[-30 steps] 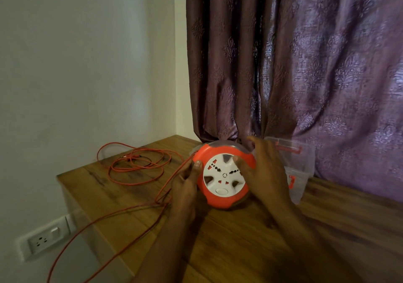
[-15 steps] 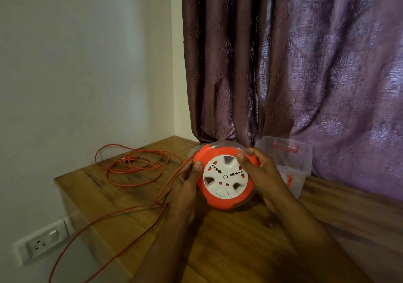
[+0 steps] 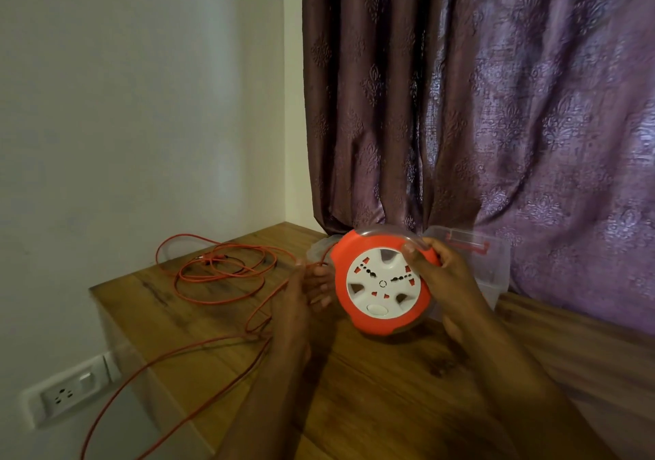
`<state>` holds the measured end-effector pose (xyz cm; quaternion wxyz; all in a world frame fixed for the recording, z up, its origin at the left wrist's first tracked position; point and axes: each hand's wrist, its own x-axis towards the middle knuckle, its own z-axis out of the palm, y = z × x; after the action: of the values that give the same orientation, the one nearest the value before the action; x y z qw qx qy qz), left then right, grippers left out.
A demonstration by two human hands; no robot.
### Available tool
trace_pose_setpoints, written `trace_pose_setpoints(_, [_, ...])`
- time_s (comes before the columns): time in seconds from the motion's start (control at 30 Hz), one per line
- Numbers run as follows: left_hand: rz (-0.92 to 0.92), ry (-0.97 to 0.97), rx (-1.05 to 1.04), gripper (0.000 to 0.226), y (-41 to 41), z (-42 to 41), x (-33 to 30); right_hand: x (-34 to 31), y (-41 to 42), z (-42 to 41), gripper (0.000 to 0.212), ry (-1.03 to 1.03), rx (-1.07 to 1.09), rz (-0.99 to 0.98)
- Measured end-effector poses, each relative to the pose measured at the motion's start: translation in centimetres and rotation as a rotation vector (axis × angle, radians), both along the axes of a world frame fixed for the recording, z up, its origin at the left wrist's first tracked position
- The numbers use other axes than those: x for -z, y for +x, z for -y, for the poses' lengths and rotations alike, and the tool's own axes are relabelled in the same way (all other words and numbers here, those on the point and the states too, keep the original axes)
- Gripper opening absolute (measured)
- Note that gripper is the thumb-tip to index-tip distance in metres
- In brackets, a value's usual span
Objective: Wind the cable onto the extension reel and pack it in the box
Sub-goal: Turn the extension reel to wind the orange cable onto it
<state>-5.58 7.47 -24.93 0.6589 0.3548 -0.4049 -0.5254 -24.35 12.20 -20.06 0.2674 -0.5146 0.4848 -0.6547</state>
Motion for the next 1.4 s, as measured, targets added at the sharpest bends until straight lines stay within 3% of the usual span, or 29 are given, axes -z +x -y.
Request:
trace_pose_setpoints(0.3, [-0.28, -0.108, 0.262, 0.019, 1.4, 0.3, -0.2, -2.0, -1.8, -0.5, 0.014, -0.079, 0.172, 0.146])
trace_pose_setpoints(0.43, [-0.24, -0.153, 0.514, 0.018, 2.1, -0.8, -0.7, -2.3, -1.9, -0.7, 0.013, -0.094, 0.22, 0.251])
trace_pose_setpoints(0.53, [-0.015, -0.09, 0.646, 0.013, 3.0, -2.4, -1.0, -2.8, -2.3, -1.0, 0.013, -0.11, 0.251, 0.315])
trace_pose_setpoints(0.7, [0.465, 0.066, 0.659, 0.012, 4.7, -4.8, -2.9, -3.7, -2.8, -1.9, 0.017, -0.152, 0.305, 0.404])
trace_pose_setpoints(0.77, [0.72, 0.069, 0.697, 0.013, 5.4, -4.8, -4.0, -4.0, -2.7, -2.2, 0.016, -0.166, 0.318, 0.417])
trace_pose_setpoints(0.83, [0.995, 0.088, 0.702, 0.028, 6.2, -3.5, -4.3, -4.3, -2.8, -2.4, 0.014, -0.176, 0.331, 0.418])
trace_pose_setpoints(0.93, [1.349, 0.174, 0.724, 0.02, 7.4, -1.7, -4.1, -4.7, -2.9, -2.5, 0.017, -0.186, 0.348, 0.433])
trace_pose_setpoints(1.03, [1.516, 0.238, 0.808, 0.016, 8.0, -0.3, -4.5, -5.0, -3.1, -2.6, 0.014, -0.191, 0.346, 0.427])
trace_pose_setpoints(1.13, [1.778, 0.29, 0.634, 0.023, 9.2, 2.0, -4.9, -5.1, -3.4, -2.8, 0.015, -0.195, 0.348, 0.43])
trace_pose_setpoints(1.23, [1.873, 0.271, 0.428, 0.027, 10.7, 4.6, -4.5, -5.1, -3.7, -3.0, 0.019, -0.202, 0.354, 0.434])
trace_pose_setpoints(1.3, [1.922, 0.184, 0.24, 0.022, 11.6, 6.2, -4.2, -5.1, -3.8, -3.0, 0.024, -0.203, 0.348, 0.437])
trace_pose_setpoints(1.4, [1.982, -0.103, -0.126, 0.011, 12.8, 8.2, -4.0, -5.2, -3.8, -3.0, 0.03, -0.194, 0.35, 0.435])
